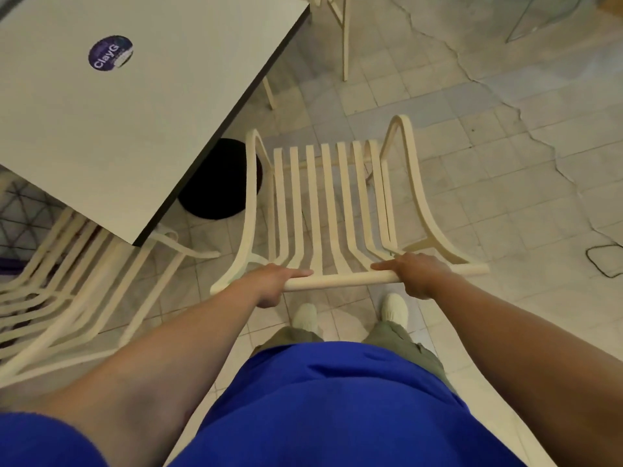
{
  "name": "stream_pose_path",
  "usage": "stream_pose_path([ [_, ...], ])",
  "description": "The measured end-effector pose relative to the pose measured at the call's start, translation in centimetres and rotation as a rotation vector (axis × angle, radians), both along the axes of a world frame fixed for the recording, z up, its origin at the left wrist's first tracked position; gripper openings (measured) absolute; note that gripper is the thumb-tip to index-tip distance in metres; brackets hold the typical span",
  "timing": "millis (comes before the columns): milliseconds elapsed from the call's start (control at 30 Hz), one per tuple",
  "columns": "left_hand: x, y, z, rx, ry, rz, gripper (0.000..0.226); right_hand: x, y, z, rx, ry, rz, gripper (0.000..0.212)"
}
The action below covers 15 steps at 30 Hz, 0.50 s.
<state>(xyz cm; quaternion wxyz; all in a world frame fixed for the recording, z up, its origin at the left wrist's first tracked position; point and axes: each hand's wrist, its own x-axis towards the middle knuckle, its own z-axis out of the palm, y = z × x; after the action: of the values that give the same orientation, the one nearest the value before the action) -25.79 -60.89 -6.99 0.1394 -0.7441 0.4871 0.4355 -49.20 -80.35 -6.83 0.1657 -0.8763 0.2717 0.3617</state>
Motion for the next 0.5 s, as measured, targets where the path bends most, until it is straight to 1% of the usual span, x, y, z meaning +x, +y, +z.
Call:
stream_pose_path([
  [133, -1.2, 0.0, 0.1, 0.019, 0.001, 0.088, 0.089, -0.8, -1.4, -0.8, 0.085, 0.000, -0.004, 0.079],
  [233, -1.7, 0.1, 0.4, 0.016, -0.020, 0.133, 0.081, -1.1, -2.5, -1.0, 0.152, -0.003, 0.037, 0.078],
  [367, -2.9, -0.1, 0.4, -0.005, -0.124, 0.164, 0.074, -1.5, -3.4, -1.3, 0.200, -0.030, 0.125, 0.082],
  [500, -3.8, -0.6, 0.4, 0.018, -0.231, 0.167, 0.069, -1.6, -3.6, -1.5, 0.209, -0.080, 0.185, 0.081],
])
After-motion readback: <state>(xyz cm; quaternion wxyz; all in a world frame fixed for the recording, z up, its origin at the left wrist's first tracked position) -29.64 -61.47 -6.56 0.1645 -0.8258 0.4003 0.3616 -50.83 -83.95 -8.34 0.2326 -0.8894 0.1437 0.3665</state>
